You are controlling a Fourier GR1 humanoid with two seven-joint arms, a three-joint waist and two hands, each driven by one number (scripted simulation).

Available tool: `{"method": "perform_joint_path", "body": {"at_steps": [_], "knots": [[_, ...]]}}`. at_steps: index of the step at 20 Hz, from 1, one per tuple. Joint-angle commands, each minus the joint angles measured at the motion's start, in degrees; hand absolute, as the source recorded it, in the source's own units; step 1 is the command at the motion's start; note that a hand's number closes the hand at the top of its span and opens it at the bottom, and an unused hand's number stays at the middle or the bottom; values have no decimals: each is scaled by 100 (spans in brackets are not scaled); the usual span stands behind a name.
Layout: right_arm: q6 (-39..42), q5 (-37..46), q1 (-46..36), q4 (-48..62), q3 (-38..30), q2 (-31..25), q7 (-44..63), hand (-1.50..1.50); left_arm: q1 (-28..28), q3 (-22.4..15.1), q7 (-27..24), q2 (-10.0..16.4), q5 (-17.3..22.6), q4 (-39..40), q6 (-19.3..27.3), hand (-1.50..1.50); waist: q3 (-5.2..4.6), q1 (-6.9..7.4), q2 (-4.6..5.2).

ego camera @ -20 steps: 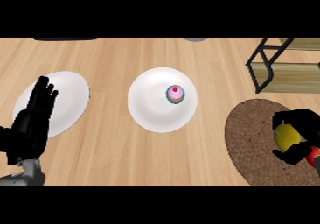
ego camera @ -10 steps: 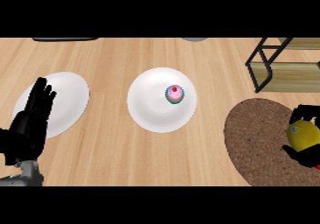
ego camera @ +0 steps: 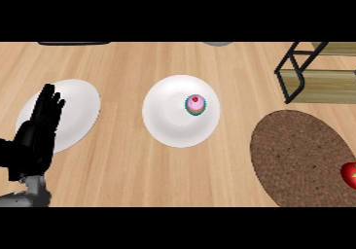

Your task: Pick the lemon from the placemat and place it in the tiered shelf

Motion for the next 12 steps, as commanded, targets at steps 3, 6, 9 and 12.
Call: {"method": "perform_joint_path", "body": {"at_steps": [3, 6, 9, 12], "knots": [[203, -472, -622, 304, -732, -953, 679, 150, 258, 116, -21, 100, 128, -283, -249, 0, 11, 129, 37], [-117, -348, -1019, 723, -503, -1136, 905, 150, -182, -317, 252, -268, -373, -163, 177, 0, 12, 140, 49], [-515, -194, -909, 1587, -570, -1518, 40, 150, -34, 86, -78, -62, 5, 90, -214, 0, 14, 154, 59], [-1032, -16, -1181, 1706, -182, -1343, 329, 150, 19, -57, 69, -168, -196, -226, -90, 0, 13, 165, 52]]}}
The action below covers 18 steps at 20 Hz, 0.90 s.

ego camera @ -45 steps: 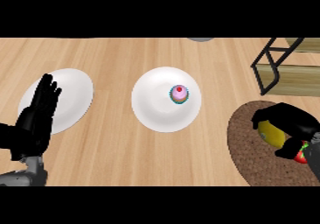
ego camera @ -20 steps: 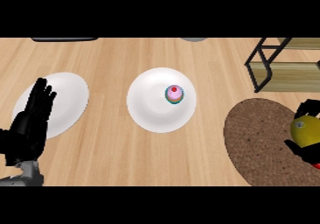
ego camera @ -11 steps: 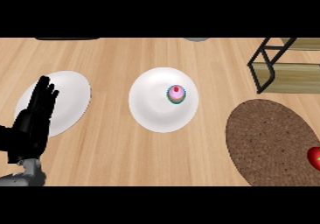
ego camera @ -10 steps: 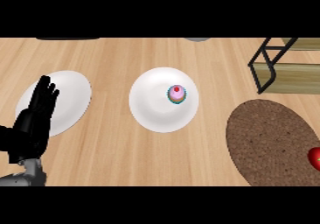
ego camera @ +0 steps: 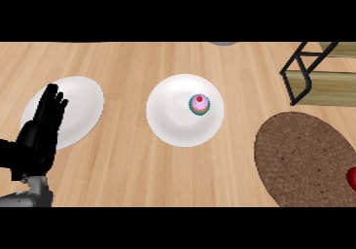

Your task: Pick the lemon from the placemat and place it in the tiered shelf

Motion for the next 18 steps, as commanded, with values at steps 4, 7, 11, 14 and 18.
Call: {"method": "perform_joint_path", "body": {"at_steps": [4, 7, 11, 14, 18], "knots": [[-1007, 275, -619, 1756, 166, -500, -653, 150, -313, 84, 77, 10, -47, 231, -65, 0, 2, 30, 16], [-1635, 580, -712, 2577, 428, -444, -1219, 150, -98, 201, -139, 68, 124, 215, -282, 0, 3, 61, 21], [-2327, 682, -878, 3572, 495, -502, -2058, 150, -107, 38, -86, -111, -94, 88, -87, 0, 5, 70, 22], [-2837, 810, -1223, 4424, 554, -623, -2495, 150, -250, 134, -118, -79, 37, 325, -227, 0, 5, 81, 33], [-3231, 838, -1672, 5543, 628, -779, -3102, 150, -372, 124, -259, -188, -60, 529, -131, 0, 6, 93, 40]]}}
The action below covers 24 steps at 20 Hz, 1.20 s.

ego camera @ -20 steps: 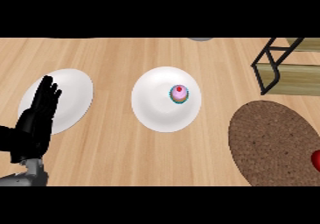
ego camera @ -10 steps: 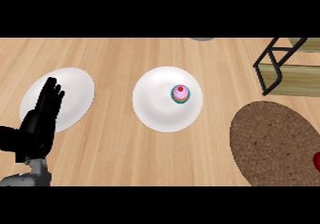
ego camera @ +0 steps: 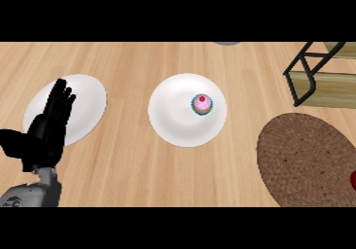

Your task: Pick the lemon from the placemat and place it in the tiered shelf

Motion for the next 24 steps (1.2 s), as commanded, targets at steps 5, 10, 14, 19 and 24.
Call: {"method": "perform_joint_path", "body": {"at_steps": [5, 10, 14, 19, 24], "knots": [[-738, 415, -844, 1923, 363, -347, -748, 150, 345, -142, 303, -14, -88, -625, -35, 0, 5, 111, 11], [-817, -115, -1247, 2802, -204, -483, -778, -150, 56, -27, 7, -29, -10, -133, -127, 0, 8, 114, 47], [-766, -23, -1371, 3108, 44, -416, -890, -150, 246, -47, 122, -65, 9, -363, -149, 0, 4, 77, 19], [-622, -314, -1640, 3433, -211, -576, -1256, -150, 52, 4, 79, -70, 39, -226, -168, 0, 10, 131, 54], [-437, -720, -1635, 3375, -477, -634, -1640, -150, -30, 161, -116, -5, -9, 229, -178, 0, 4, 27, 31]]}}
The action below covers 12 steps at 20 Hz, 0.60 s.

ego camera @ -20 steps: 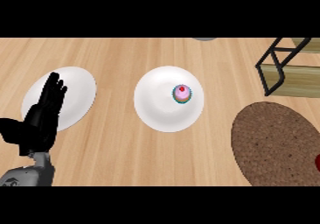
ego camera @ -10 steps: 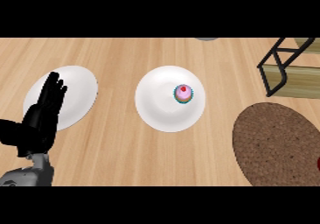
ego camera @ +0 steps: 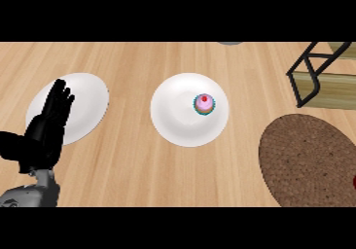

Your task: Pick the lemon from the placemat and place it in the tiered shelf

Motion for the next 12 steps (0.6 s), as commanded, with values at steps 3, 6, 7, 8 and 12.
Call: {"method": "perform_joint_path", "body": {"at_steps": [3, 6, 7, 8, 12], "knots": [[151, -520, -305, 134, -454, -374, -91, -150, 13, -80, -83, -77, -111, 13, 44, 0, 0, -5, 3], [175, -646, -151, 119, -563, -751, 144, -150, 95, -82, 181, -79, -91, -330, 85, 0, -3, -57, -32], [-88, -649, -107, 121, -566, -645, 240, -150, 492, -207, -113, -190, -242, -324, 128, 0, -5, -44, -34], [26, -594, -269, 144, -543, -1017, 487, -150, 92, -78, 164, -105, -62, -264, 65, 0, -4, -43, -19], [171, -1004, 243, 312, -1000, -1516, 516, -150, 93, 72, 47, -33, -71, -142, 82, 0, -1, -126, -30]]}}
